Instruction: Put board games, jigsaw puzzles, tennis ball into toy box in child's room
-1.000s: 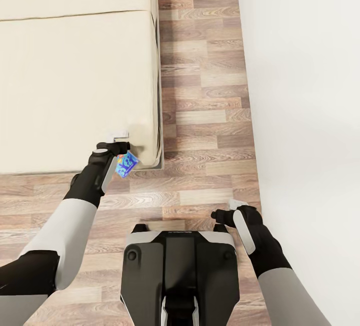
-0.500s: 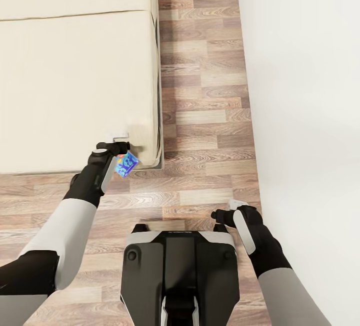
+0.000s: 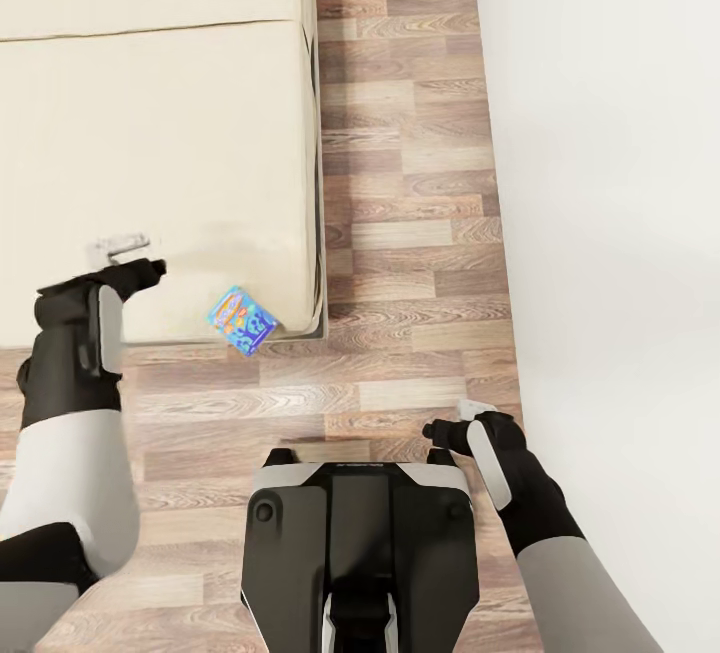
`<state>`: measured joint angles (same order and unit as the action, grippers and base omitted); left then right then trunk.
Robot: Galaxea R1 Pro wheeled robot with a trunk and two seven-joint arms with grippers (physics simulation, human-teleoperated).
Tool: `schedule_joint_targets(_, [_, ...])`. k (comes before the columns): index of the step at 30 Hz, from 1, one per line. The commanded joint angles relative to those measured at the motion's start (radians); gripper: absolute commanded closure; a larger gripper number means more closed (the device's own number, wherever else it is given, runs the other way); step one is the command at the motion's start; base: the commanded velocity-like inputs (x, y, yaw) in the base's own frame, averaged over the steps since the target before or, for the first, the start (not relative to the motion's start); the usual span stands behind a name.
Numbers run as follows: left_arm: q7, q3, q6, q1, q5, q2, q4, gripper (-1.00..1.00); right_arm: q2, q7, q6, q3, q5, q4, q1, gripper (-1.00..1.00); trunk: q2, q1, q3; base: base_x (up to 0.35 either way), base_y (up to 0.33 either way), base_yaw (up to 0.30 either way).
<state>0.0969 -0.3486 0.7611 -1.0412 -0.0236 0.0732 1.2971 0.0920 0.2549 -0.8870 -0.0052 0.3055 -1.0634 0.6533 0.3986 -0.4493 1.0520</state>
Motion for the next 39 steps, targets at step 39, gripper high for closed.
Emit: schedule_joint_targets(39, [-1.348, -0.443, 0.218, 0.628, -0.057, 0.228, -0.096, -1.0, -0.074, -0.381, 0.078, -0.13, 0.016, 0.029, -0.004, -1.0, 0.001, -0.001, 0.001, 0.0, 0.0, 0.0])
